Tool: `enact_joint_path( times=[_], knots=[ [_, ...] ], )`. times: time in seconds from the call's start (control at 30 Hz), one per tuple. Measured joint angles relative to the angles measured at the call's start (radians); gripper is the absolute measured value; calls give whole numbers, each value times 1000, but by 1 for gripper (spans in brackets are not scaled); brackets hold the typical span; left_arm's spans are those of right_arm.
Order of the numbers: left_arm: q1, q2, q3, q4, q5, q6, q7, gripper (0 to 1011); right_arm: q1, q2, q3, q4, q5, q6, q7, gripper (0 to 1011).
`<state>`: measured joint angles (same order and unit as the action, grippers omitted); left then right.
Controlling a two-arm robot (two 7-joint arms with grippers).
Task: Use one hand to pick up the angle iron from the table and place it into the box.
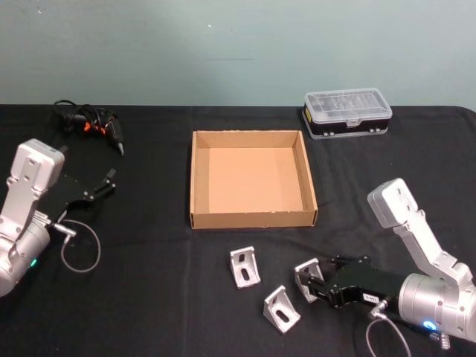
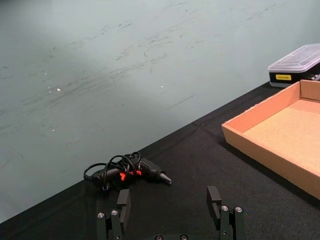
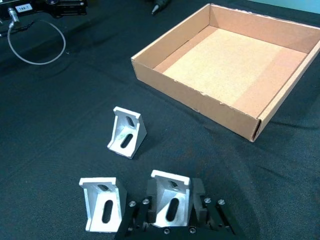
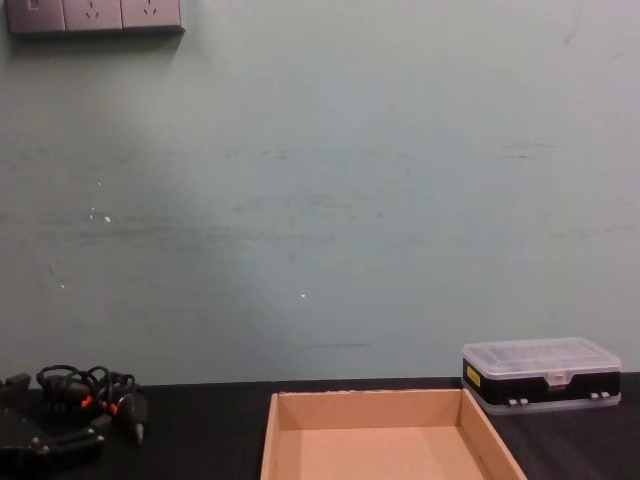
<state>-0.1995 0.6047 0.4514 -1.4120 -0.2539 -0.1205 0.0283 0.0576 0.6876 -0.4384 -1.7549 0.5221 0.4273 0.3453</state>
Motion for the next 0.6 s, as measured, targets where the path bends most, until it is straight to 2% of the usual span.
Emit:
enact_joint_path(
  times=[0.47, 0.6],
  knots=[
    [0, 0, 0, 0, 0, 0, 0, 1000, -15, -7, 22, -9, -18, -12, 16, 49],
    [0, 0, 0, 0, 0, 0, 0, 1000, -18, -7, 29, -14, -20, -12, 19, 30]
  ],
)
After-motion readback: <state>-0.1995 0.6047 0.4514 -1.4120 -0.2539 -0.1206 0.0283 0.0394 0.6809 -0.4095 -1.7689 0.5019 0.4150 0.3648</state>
